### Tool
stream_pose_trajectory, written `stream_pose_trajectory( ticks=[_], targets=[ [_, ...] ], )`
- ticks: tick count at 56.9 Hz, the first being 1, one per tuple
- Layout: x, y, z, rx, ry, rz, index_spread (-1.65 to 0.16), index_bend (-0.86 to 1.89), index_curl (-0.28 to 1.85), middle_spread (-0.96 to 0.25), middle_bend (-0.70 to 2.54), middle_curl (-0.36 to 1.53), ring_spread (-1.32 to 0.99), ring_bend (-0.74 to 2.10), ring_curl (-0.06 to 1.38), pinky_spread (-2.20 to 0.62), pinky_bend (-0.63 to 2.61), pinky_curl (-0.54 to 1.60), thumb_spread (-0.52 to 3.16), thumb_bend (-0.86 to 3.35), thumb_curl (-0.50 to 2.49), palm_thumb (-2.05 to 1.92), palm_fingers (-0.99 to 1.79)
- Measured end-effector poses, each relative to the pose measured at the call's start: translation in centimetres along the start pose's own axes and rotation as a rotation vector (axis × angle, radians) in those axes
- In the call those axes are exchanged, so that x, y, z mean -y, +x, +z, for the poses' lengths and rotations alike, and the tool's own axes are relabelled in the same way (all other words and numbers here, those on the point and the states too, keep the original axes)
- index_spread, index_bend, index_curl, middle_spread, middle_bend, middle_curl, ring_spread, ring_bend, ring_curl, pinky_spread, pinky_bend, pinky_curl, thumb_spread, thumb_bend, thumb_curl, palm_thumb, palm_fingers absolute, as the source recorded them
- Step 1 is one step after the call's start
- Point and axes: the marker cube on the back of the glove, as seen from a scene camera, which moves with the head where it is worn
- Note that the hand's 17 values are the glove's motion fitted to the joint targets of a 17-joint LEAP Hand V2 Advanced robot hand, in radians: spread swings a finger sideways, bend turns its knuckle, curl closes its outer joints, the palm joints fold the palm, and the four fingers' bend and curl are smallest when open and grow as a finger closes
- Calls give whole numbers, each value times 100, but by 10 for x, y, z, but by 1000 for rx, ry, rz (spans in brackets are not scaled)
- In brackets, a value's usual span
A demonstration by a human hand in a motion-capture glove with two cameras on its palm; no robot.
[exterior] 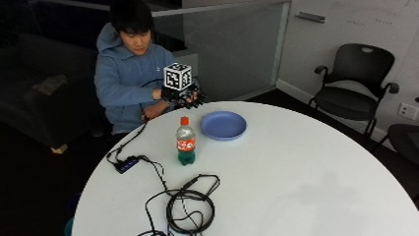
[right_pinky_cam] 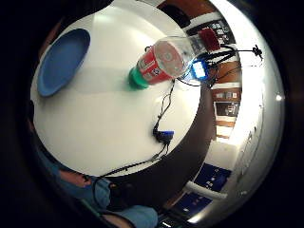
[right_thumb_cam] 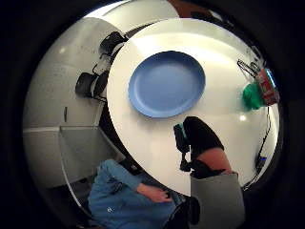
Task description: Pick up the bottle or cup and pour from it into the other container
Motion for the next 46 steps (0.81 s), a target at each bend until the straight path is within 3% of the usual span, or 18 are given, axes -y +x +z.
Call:
stream_pose_trajectory(
  ticks=[7, 16, 46],
  targets=[
    [-8, 6, 0, -1, 10, -2, -32, 9, 4, -2, 21, 10, 3, 36, 12, 9, 53, 15, 68, 26, 16, 54, 13],
    [-19, 28, -5, 8, 37, 25, -38, 12, 8, -2, 23, 17, 4, 40, 16, 11, 58, 19, 88, 19, 21, 58, 8],
    [-61, 172, -26, 121, 182, 194, -41, 15, 19, -1, 25, 28, 5, 42, 23, 13, 56, 22, 92, -3, 32, 66, 10]
  ],
)
